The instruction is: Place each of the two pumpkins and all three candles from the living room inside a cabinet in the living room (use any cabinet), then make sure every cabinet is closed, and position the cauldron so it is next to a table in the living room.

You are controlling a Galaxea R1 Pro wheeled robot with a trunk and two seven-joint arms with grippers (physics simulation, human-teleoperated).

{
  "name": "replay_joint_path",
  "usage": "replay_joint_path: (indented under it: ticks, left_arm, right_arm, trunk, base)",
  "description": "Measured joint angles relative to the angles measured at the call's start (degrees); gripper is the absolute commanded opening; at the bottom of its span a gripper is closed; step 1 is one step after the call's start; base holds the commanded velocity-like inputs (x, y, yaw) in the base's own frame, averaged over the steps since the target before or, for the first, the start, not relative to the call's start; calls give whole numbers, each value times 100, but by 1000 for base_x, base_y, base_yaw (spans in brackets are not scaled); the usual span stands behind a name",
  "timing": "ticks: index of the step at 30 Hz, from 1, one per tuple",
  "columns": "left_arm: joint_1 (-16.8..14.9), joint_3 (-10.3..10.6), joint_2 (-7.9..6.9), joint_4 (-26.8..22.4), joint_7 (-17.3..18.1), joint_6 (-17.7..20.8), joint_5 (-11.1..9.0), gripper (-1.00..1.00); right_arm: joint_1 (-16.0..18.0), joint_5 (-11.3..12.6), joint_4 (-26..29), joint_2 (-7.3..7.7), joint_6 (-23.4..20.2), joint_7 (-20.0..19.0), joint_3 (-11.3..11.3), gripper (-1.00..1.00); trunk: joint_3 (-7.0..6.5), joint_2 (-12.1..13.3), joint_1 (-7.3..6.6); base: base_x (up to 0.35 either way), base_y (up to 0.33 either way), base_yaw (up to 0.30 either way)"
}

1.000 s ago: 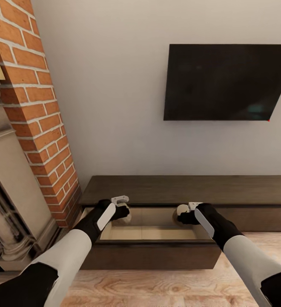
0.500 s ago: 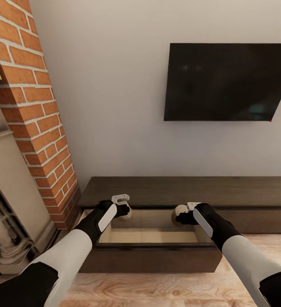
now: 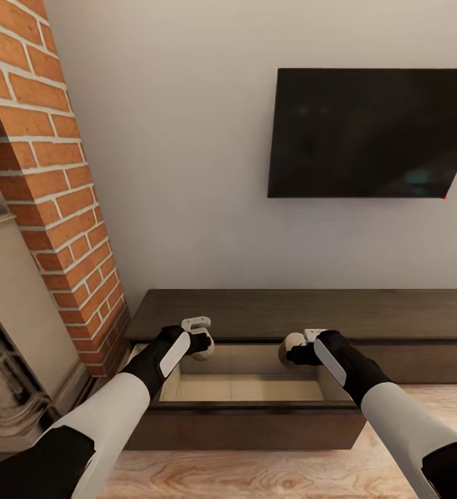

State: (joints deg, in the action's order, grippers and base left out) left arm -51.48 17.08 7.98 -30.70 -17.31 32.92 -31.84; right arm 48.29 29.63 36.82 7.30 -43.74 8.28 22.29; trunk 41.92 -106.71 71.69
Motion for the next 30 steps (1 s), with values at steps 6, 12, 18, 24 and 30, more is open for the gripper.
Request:
replay_joint_path:
  ticks: [6, 12, 18, 24, 30]
  left_arm:
    - [0, 0, 1, 34, -1, 3, 0, -100]
    - [2, -2, 5, 184, 5, 8, 1, -100]
    - [-3, -3, 6, 205, 15, 10, -1, -100]
    - [0, -2, 4, 206, 16, 10, -1, -100]
    - [-3, -8, 5, 205, 9, 0, 8, -100]
  right_arm:
    - [0, 0, 0, 0, 0, 0, 5, -100]
    - [-1, 2, -1, 0, -3, -1, 14, -100]
    - [-1, -6, -1, 0, -5, -2, 18, -100]
    - [-1, -7, -1, 0, -4, -2, 19, -100]
    - [0, -9, 0, 0, -3, -2, 18, -100]
  trunk:
    - [0, 0, 0]
    - [56, -119, 65]
    - [206, -359, 197]
    - [367, -600, 329]
    - [476, -722, 396]
  base:
    - [0, 0, 0]
    - [0, 0, 0]
    - [0, 0, 0]
    - [0, 0, 0]
    - [0, 0, 0]
